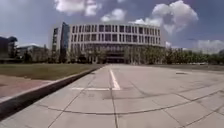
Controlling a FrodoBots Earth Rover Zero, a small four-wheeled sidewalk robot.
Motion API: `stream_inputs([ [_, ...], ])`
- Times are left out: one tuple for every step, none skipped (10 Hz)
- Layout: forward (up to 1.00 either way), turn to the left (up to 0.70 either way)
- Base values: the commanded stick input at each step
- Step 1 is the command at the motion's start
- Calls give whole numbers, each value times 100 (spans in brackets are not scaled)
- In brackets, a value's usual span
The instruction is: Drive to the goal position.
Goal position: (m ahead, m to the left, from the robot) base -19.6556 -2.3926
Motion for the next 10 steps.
stream_inputs([
  [85, 0],
  [85, 0],
  [85, 0],
  [85, 0],
  [85, -13],
  [85, -26],
  [85, -31],
  [85, -12],
  [85, 0],
  [85, 0],
])
